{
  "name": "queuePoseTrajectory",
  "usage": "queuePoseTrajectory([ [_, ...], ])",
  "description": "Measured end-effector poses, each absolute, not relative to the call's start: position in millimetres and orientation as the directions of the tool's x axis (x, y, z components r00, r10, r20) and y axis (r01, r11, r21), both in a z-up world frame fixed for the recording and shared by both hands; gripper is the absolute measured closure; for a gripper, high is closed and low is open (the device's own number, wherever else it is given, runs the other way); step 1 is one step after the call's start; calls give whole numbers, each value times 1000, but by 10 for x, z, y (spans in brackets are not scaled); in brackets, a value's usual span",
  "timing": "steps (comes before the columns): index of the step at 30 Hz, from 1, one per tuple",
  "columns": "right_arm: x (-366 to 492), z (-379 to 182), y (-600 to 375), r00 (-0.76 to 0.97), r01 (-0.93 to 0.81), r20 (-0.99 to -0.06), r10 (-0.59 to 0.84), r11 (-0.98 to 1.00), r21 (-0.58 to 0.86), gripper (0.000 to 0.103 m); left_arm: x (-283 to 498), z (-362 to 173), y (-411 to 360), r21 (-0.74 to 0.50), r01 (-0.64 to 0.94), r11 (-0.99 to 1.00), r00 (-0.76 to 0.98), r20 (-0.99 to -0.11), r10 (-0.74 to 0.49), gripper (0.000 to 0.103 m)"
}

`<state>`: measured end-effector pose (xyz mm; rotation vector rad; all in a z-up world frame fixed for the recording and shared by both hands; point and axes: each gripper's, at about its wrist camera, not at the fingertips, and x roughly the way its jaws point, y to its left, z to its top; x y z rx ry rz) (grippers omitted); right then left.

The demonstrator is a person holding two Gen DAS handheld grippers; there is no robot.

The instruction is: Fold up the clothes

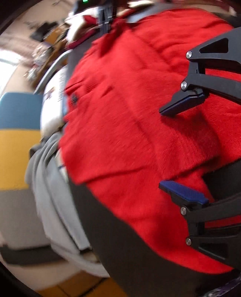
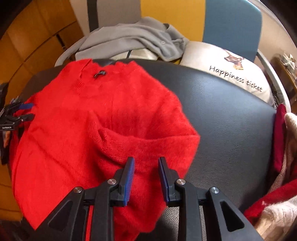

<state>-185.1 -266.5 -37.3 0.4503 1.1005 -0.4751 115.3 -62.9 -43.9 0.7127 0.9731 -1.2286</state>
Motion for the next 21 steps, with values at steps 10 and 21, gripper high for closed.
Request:
queuePoseTrajectory([
  [10, -1793, -294, -2692, 402, 558, -905, -140, 821, 120, 77, 1078, -346, -513, -53, 966, 253, 79, -872, -482, 90],
  [21, -1597, -443, -2565, 348, 521, -890, -294, 850, -77, 99, 987, -124, -334, -95, 943, 319, 106, -822, -560, 91],
])
